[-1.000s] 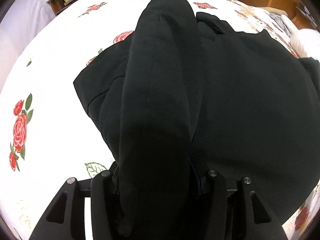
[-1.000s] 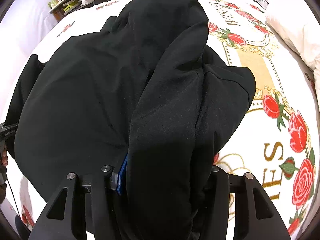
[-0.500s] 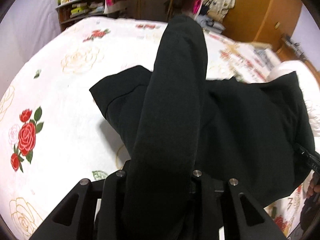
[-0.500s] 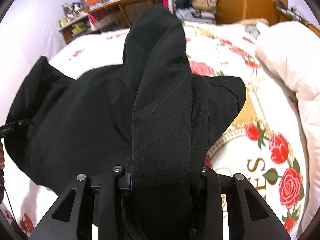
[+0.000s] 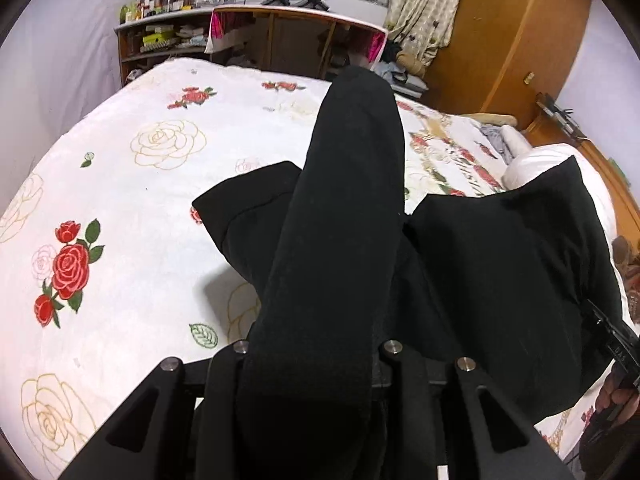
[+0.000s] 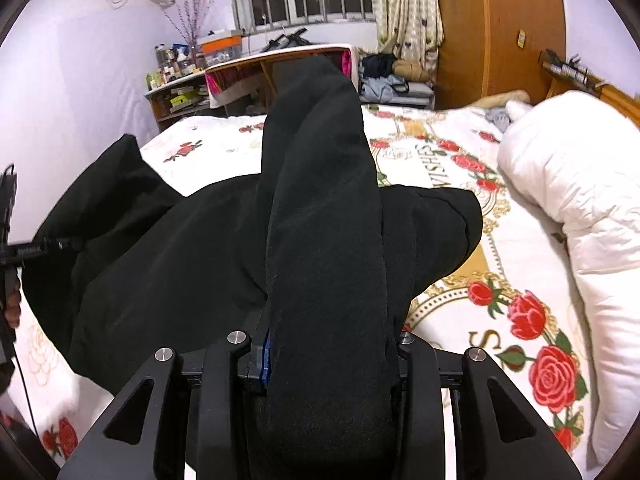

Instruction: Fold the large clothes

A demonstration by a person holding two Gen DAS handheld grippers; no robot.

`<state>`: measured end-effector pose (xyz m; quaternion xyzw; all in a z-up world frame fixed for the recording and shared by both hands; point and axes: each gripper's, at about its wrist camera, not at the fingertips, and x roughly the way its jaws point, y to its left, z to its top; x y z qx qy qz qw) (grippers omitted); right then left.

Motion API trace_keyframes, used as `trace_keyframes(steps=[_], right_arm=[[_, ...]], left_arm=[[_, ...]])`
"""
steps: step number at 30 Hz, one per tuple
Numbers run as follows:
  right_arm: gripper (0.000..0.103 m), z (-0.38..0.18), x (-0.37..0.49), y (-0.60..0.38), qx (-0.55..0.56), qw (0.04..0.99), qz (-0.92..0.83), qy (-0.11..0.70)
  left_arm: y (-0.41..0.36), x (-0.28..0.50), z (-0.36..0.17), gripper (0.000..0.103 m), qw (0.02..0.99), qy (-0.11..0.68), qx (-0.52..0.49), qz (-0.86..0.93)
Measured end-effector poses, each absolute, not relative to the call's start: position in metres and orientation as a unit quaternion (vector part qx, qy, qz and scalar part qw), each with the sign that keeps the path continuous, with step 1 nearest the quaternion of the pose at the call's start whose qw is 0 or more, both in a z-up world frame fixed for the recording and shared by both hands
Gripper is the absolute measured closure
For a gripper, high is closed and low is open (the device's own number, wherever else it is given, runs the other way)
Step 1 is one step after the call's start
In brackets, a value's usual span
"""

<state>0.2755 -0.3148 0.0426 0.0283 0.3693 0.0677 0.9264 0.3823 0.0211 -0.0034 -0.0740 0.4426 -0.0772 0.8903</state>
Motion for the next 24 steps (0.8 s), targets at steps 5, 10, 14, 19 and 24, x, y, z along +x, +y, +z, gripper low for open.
trace_keyframes(steps=[5, 10, 14, 19, 24], right_arm=[[0.068, 0.044, 0.231, -0.306, 0.043, 0.934, 0.056, 0.349], [0.068, 0.037, 0.189, -0.311, 0.052, 0.932, 0.051, 0.354], [0.068, 0.014, 0.168, -0.316, 0.060, 0.925, 0.042, 0.372], [0.068, -0.006, 0.157, -0.316, 0.064, 0.918, 0.034, 0.389], [0.068, -0.014, 0.156, -0.316, 0.060, 0.916, 0.026, 0.395]], left_arm=[[0.022, 0.343, -0.001, 0.075, 0.894, 0.436, -0.064, -0.085], [0.023, 0.301, -0.013, 0.075, 0.893, 0.438, -0.062, -0.086], [0.026, 0.285, -0.037, 0.074, 0.879, 0.464, -0.076, -0.080], [0.029, 0.274, -0.063, 0.074, 0.873, 0.478, -0.071, -0.060], [0.033, 0.273, -0.070, 0.074, 0.875, 0.477, -0.067, -0.050]])
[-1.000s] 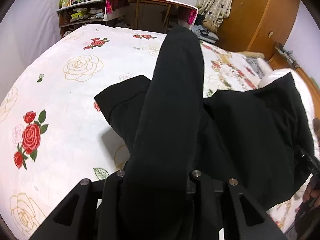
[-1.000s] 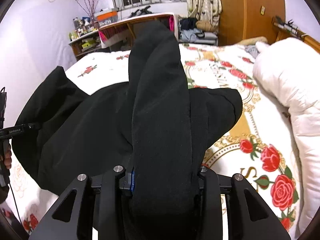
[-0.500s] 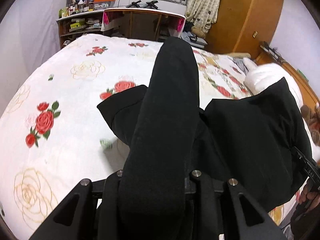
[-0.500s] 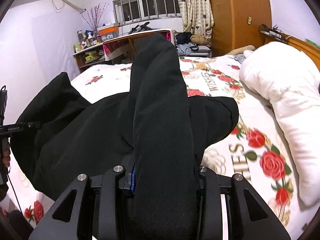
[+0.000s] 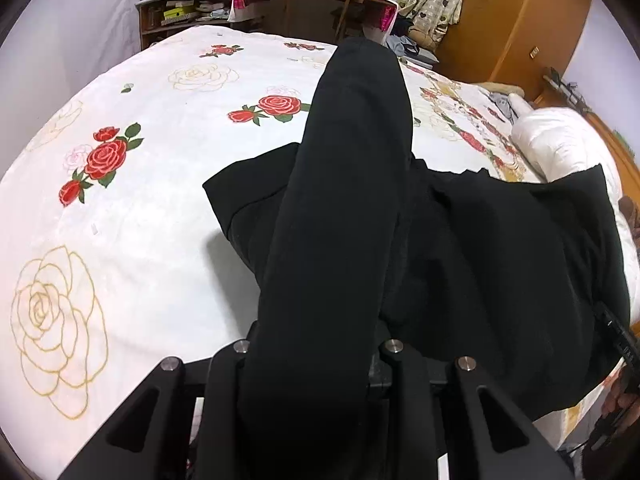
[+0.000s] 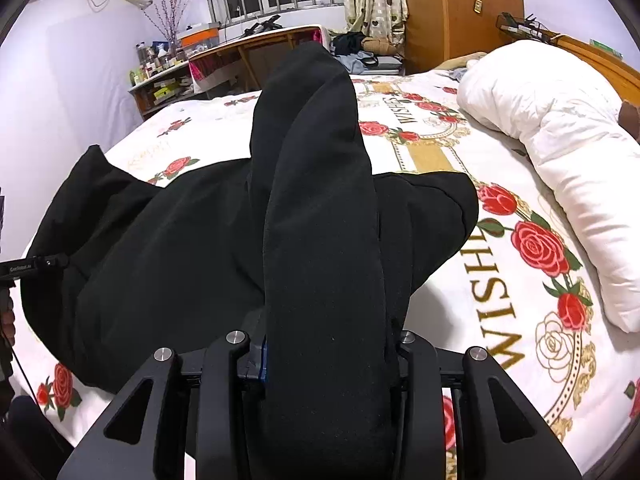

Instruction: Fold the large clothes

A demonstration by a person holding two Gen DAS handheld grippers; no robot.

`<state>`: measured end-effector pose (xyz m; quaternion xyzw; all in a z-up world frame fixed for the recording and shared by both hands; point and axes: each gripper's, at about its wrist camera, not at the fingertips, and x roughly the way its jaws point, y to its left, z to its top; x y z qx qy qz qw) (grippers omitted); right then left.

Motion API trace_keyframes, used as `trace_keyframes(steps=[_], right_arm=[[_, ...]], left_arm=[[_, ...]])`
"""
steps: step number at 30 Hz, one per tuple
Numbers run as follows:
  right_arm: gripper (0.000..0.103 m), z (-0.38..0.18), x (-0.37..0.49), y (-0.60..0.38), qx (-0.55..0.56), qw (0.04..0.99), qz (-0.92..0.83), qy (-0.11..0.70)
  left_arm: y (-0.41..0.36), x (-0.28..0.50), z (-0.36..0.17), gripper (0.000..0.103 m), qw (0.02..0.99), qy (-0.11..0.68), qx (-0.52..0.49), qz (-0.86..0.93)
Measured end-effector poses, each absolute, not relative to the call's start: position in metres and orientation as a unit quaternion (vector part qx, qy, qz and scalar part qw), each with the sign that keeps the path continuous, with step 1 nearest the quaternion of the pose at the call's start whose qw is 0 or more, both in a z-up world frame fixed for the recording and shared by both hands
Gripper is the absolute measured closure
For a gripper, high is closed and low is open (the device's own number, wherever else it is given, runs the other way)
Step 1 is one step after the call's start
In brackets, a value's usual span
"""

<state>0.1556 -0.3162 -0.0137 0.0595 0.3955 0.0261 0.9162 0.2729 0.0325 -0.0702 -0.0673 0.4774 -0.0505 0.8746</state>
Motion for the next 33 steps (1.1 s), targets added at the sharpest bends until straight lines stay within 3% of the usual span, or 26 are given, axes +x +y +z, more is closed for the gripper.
trace_keyframes(steps=[13, 24, 29, 33], right_arm=[[0.064, -0.052, 0.154, -0.329, 0.080, 0.901, 0.014, 0.425], [0.047, -0.073, 0.160, -0.338, 0.105, 0.887, 0.001, 0.449], [0.033, -0.070, 0.155, -0.341, 0.096, 0.886, -0.012, 0.454], [0.028, -0.047, 0.144, -0.342, 0.059, 0.894, -0.047, 0.441]], left_arm=[[0.048, 0.279, -0.103, 0.069, 0.864, 0.499, -0.059, -0.030], [0.067, 0.277, -0.121, 0.029, 0.857, 0.506, -0.092, -0.037], [0.089, 0.270, -0.119, 0.025, 0.850, 0.506, -0.147, -0.030], [0.094, 0.256, -0.099, 0.025, 0.862, 0.489, -0.134, -0.017]])
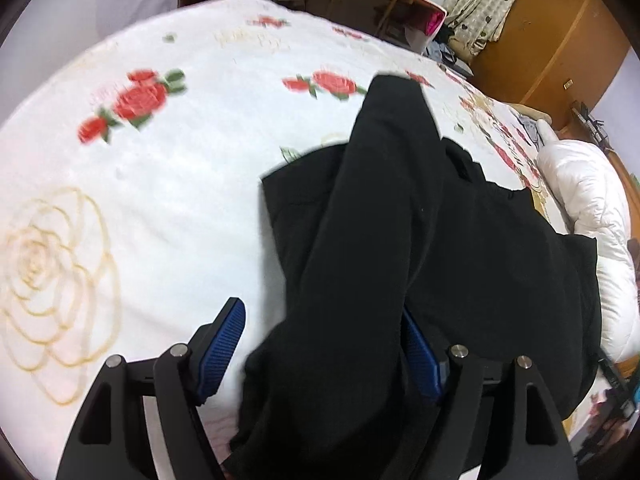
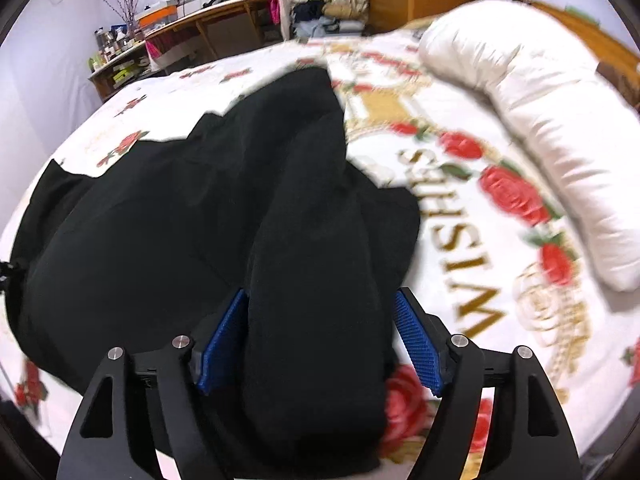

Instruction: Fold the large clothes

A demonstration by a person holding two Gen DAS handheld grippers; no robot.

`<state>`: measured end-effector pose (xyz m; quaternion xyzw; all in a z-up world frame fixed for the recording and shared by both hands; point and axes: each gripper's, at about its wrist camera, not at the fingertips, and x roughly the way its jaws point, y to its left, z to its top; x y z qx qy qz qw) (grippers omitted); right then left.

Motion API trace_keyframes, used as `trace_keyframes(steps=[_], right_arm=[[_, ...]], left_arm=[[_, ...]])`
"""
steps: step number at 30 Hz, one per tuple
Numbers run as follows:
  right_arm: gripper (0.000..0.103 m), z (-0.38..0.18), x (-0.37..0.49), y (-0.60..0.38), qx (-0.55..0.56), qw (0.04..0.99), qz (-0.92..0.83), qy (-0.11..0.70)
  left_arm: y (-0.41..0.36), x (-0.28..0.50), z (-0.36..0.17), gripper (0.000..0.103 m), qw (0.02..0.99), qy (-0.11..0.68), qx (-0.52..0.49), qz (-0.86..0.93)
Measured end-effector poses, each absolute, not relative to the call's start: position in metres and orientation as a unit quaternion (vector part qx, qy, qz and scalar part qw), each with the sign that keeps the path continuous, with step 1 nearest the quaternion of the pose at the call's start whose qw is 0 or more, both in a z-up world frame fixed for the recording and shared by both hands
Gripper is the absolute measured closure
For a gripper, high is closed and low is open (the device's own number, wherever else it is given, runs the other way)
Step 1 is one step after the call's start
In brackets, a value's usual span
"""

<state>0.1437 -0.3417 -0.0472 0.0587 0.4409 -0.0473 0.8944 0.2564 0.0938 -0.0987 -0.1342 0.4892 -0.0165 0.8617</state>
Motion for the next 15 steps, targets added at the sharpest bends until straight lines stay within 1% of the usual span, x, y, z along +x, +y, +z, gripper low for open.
trace_keyframes(steps=[4, 7, 9, 11, 13, 15], right_arm=[[0.028, -0.012, 0.131, -0.350, 0.066, 0.903, -0.083, 0.416], [0.028, 0.002, 0.130, -0.334, 0.067, 0.911, -0.057, 0.404], [0.029, 0.003, 0.136, -0.318, 0.064, 0.913, -0.031, 0.402], [0.029, -0.002, 0.145, -0.304, 0.065, 0.914, -0.013, 0.400], [0.029, -0.016, 0.160, -0.298, 0.070, 0.906, -0.003, 0.417], [0.036, -0.034, 0.177, -0.300, 0.074, 0.892, -0.012, 0.446]], left_arm=[[0.096, 0.241, -0.063, 0.026, 0.885, 0.450, -0.120, 0.002], [0.084, 0.236, -0.041, 0.026, 0.895, 0.430, -0.120, -0.023], [0.068, 0.235, -0.036, 0.025, 0.899, 0.423, -0.100, -0.044], [0.054, 0.242, -0.045, 0.025, 0.897, 0.431, -0.071, -0.062], [0.046, 0.258, -0.064, 0.025, 0.886, 0.457, -0.042, -0.059], [0.047, 0.272, -0.087, 0.025, 0.874, 0.483, -0.028, -0.043]])
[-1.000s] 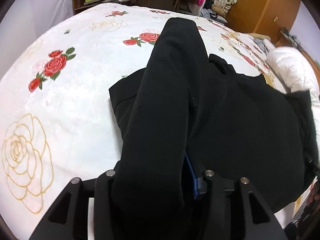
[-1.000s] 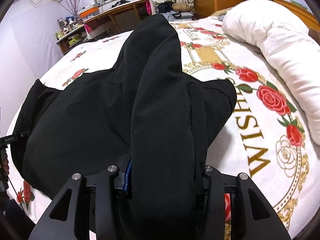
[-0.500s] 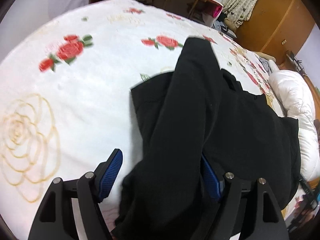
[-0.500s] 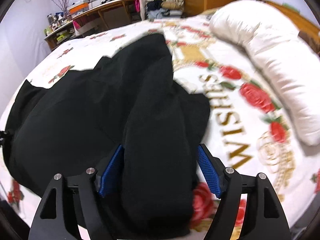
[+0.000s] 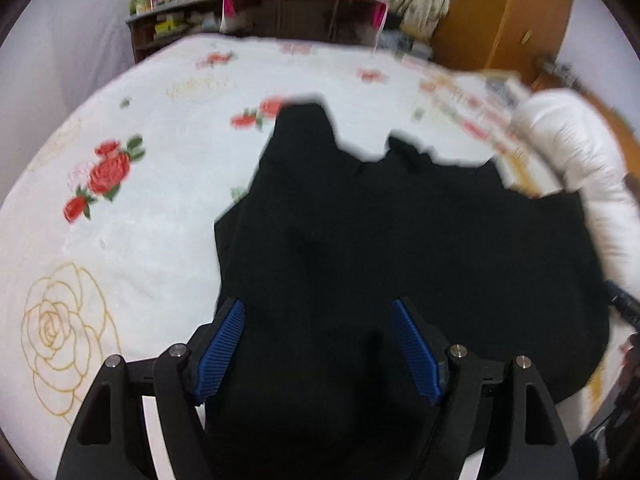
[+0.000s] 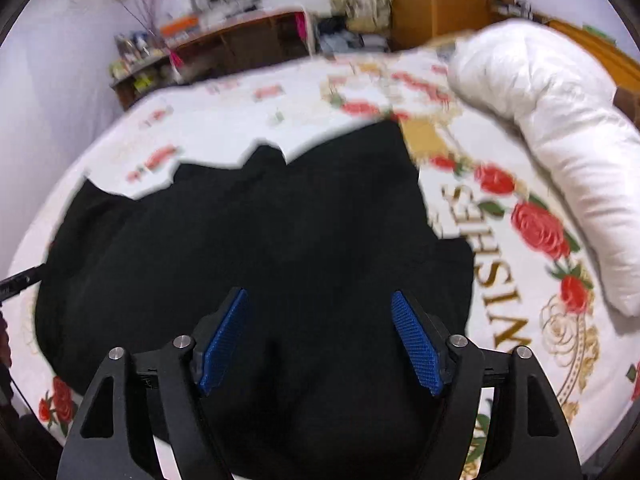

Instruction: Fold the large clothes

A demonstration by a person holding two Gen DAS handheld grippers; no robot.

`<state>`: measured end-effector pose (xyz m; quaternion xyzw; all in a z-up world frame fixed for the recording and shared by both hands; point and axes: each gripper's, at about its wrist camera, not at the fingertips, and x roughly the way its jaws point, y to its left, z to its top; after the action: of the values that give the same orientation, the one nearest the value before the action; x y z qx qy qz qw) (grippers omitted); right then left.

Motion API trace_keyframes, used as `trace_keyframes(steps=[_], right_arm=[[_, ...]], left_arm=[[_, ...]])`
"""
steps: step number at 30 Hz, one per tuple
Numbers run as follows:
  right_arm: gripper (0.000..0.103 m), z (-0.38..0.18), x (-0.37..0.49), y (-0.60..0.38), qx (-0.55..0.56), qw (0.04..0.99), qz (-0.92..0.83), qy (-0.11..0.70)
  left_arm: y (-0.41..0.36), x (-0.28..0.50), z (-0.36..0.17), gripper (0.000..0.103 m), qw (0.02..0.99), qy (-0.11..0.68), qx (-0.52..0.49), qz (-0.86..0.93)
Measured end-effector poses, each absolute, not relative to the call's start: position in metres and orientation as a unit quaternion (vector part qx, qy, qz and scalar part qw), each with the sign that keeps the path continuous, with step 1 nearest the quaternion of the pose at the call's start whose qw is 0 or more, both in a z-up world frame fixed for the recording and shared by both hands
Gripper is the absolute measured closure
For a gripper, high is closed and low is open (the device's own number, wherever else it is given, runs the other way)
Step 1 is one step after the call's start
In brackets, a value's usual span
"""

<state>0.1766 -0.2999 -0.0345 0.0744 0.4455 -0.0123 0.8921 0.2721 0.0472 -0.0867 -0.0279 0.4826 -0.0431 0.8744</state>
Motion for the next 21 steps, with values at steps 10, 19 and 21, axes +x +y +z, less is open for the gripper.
trace_keyframes(steps=[10, 19, 21], right_arm=[[0.089, -0.073, 0.195, -0.317, 0.066, 0.862, -0.055, 0.500], [0.087, -0.044, 0.175, -0.318, 0.063, 0.874, -0.059, 0.478], [0.086, -0.031, 0.159, -0.317, 0.053, 0.882, -0.063, 0.464]], left_arm=[[0.081, 0.286, -0.140, 0.010, 0.850, 0.521, -0.074, 0.005], [0.102, 0.272, -0.107, 0.015, 0.856, 0.503, -0.116, 0.026], [0.106, 0.268, -0.094, 0.015, 0.862, 0.494, -0.111, 0.028]])
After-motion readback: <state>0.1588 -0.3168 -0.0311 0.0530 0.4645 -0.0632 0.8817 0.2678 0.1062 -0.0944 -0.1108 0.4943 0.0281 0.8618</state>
